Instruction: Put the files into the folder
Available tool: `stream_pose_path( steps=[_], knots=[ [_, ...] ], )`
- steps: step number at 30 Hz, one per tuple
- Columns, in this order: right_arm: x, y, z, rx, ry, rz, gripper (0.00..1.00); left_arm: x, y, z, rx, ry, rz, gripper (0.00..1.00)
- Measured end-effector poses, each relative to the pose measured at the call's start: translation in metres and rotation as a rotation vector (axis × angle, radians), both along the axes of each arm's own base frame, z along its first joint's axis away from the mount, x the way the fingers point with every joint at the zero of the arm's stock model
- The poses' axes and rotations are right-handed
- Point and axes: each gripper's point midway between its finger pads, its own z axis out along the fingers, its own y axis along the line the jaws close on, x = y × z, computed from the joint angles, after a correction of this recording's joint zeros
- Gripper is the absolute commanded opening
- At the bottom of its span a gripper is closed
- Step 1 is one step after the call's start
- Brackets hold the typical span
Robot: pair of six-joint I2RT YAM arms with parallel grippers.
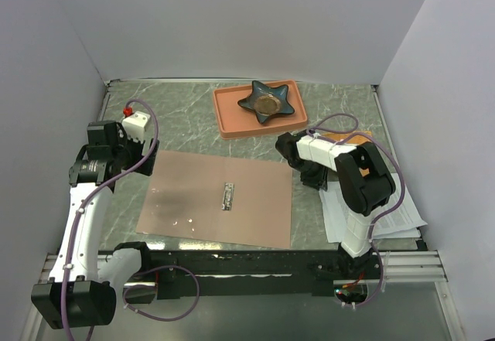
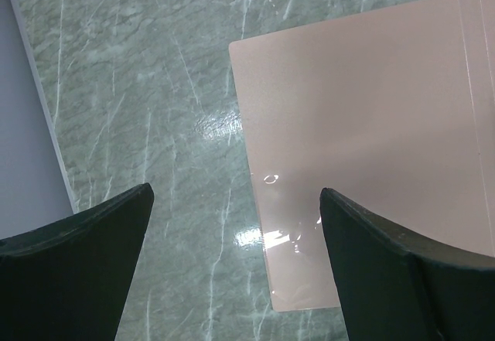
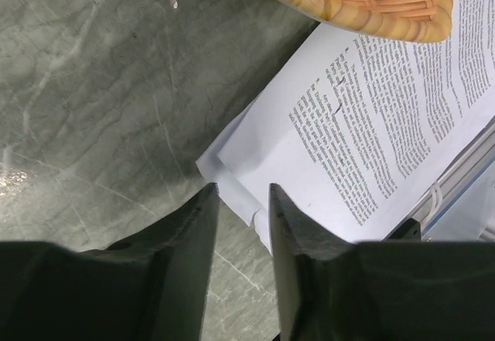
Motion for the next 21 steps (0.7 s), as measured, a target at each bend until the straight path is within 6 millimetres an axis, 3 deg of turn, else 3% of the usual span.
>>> stream_pose_path(
  steps=[3,5,8,9,12,21],
  knots=[
    [-0.0001,-0.0005,0.0001,0.000,0.001,-0.001,0.22,0.0001,0.0000,0.0001,0.000,-0.001,0.000,0.96],
    [0.0000,-0.0014,0.0001,0.000,0.002,-0.004,0.20,0.0002,0.0000,0.0002,0.000,-0.001,0.000,0.96],
    [0.0005,-0.0027,-0.0001,0.001,0.000,-0.010,0.30,0.0002,0.0003,0.0000,0.003,-0.001,-0.002,0.96],
    [0.0006,-0.0030,-0.0001,0.001,0.000,-0.011,0.39,0.0002,0.0004,-0.0001,0.005,-0.001,-0.003,0.96],
    [0.0007,-0.0028,-0.0003,0.003,0.001,-0.010,0.54,0.0002,0.0004,-0.0002,0.006,-0.001,-0.004,0.96],
    [0.0051,0.0017,0.0079,0.029,-0.023,0.000,0.57,-0.0005,0.0002,0.0010,0.005,-0.006,-0.004,0.96]
  ],
)
